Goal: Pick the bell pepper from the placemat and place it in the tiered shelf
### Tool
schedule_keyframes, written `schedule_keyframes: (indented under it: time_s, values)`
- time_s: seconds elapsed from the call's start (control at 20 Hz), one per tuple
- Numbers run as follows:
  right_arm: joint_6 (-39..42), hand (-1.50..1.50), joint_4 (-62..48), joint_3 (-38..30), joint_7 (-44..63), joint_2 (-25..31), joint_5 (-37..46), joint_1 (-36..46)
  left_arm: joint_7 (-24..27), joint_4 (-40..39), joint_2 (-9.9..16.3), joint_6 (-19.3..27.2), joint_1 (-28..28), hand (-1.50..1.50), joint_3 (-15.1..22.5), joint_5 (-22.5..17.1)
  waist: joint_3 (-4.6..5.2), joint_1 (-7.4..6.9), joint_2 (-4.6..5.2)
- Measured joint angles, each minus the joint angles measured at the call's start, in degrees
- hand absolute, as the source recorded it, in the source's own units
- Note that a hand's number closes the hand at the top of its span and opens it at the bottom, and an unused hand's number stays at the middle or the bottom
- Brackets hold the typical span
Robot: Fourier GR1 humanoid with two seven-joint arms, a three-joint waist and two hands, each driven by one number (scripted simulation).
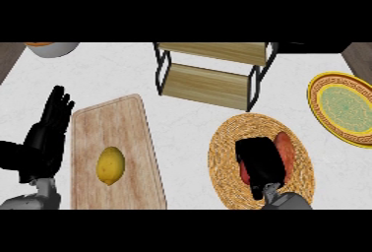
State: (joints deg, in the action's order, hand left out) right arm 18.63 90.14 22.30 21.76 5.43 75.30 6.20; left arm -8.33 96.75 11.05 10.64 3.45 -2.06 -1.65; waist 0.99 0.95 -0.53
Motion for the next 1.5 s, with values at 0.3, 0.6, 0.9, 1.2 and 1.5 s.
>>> schedule_keyframes:
  time_s: [0.3, 0.6, 0.9, 1.2, 1.5]
  values:
    - [-6.37, 1.50, 3.32, 5.66, 21.18, -4.03, -10.96, 3.39, -0.89, -0.24, -0.05, -0.83, 1.60, 0.00, 0.92, -0.16, -0.82, -2.44, 0.53]
    - [-18.43, 1.50, 9.29, 10.48, 37.75, -4.98, -15.64, 13.53, -0.80, -1.26, 0.21, -1.75, 2.21, 0.00, 0.96, -0.54, -0.89, -3.87, 0.39]
    - [-21.36, 1.50, 10.98, 10.66, 46.01, -4.87, -11.41, 25.89, -0.93, -1.63, -0.07, -1.64, 2.42, 0.00, 1.17, -0.32, -0.75, -3.71, 0.01]
    - [-20.49, 1.50, 8.21, 7.22, 48.81, -4.71, -8.88, 34.95, -0.77, -1.77, -0.42, -1.15, 2.05, 0.00, 1.19, 0.18, -0.77, -3.08, 0.02]
    - [-20.48, 1.50, 4.19, 3.37, 49.30, -4.71, -8.11, 40.71, -0.28, -1.77, -0.36, -1.41, 1.91, 0.00, 0.71, -0.10, -0.83, -2.69, 0.19]
